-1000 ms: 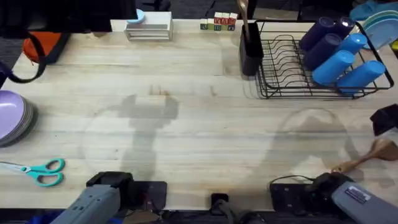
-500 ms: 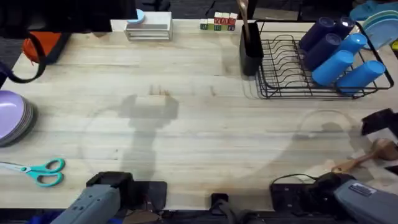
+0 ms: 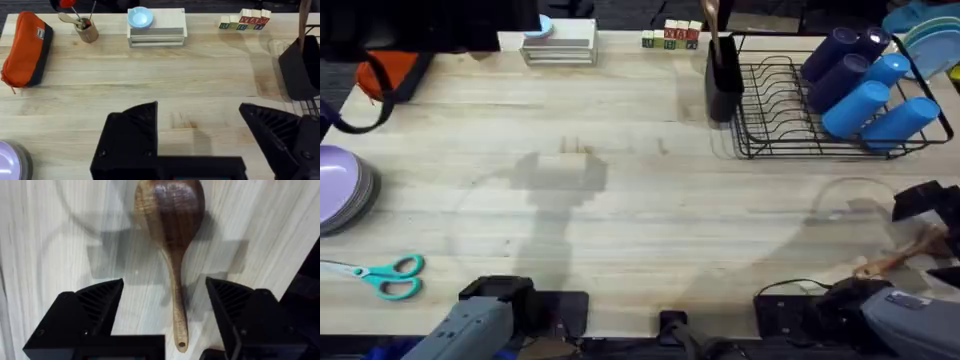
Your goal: Pick up the spoon on the table one by one and put them onto the rack
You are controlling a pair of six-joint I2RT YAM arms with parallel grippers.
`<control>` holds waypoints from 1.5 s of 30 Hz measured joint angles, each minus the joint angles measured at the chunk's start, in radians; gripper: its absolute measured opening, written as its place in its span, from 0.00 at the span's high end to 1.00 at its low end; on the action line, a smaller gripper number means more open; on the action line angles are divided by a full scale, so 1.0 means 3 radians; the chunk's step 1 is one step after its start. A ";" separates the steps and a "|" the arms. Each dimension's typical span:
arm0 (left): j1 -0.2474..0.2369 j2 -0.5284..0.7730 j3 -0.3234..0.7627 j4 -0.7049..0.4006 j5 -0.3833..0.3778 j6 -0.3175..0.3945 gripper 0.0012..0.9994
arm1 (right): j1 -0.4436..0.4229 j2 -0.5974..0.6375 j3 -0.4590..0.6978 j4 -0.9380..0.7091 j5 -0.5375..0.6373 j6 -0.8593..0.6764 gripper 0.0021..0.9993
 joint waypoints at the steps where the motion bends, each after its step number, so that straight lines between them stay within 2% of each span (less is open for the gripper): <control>1: 0.0000 0.0000 0.0000 0.0000 0.0000 0.0000 0.01 | 0.0000 0.0000 0.0000 0.0004 -0.0011 0.0078 0.00; 6: 0.0000 0.0000 0.0000 0.0000 0.0001 0.0000 0.01 | -0.0001 0.0000 0.0000 0.0031 -0.0016 0.0231 0.00; 13: 0.0000 0.0000 0.0000 0.0000 0.0000 0.0000 0.01 | -0.0001 0.0010 0.0000 0.0084 -0.0214 0.0351 0.00; 21: 0.0000 0.0000 0.0000 0.0000 0.0000 0.0000 0.01 | 0.0000 0.0168 0.0000 0.0209 -0.0250 0.0548 0.01; 22: 0.0000 0.0000 0.0000 0.0000 0.0001 0.0000 0.01 | -0.0001 0.0229 0.0006 0.0210 -0.0221 0.0600 0.08; 26: 0.0000 0.0000 0.0000 0.0000 0.0000 0.0000 0.01 | -0.0011 0.0294 0.0031 0.0177 -0.0126 0.0645 0.27; 29: 0.0000 0.0000 0.0000 0.0000 0.0001 0.0000 0.01 | -0.0024 0.0338 0.0060 0.0143 -0.0056 0.0667 0.46; 33: 0.0000 0.0000 0.0000 0.0000 0.0001 0.0000 0.01 | -0.0029 0.0350 0.0071 0.0147 -0.0029 0.0677 0.66; 34: 0.0000 0.0000 0.0000 0.0001 0.0001 0.0000 0.01 | -0.0029 0.0350 0.0071 0.0151 -0.0012 0.0676 0.83; 36: 0.0000 0.0000 0.0000 0.0000 0.0001 0.0000 0.01 | -0.0029 0.0350 0.0072 0.0158 -0.0008 0.0676 0.94; 45: 0.0000 0.0000 0.0000 0.0000 0.0001 0.0000 0.01 | -0.0032 0.0350 0.0079 0.0164 -0.0009 0.0672 0.97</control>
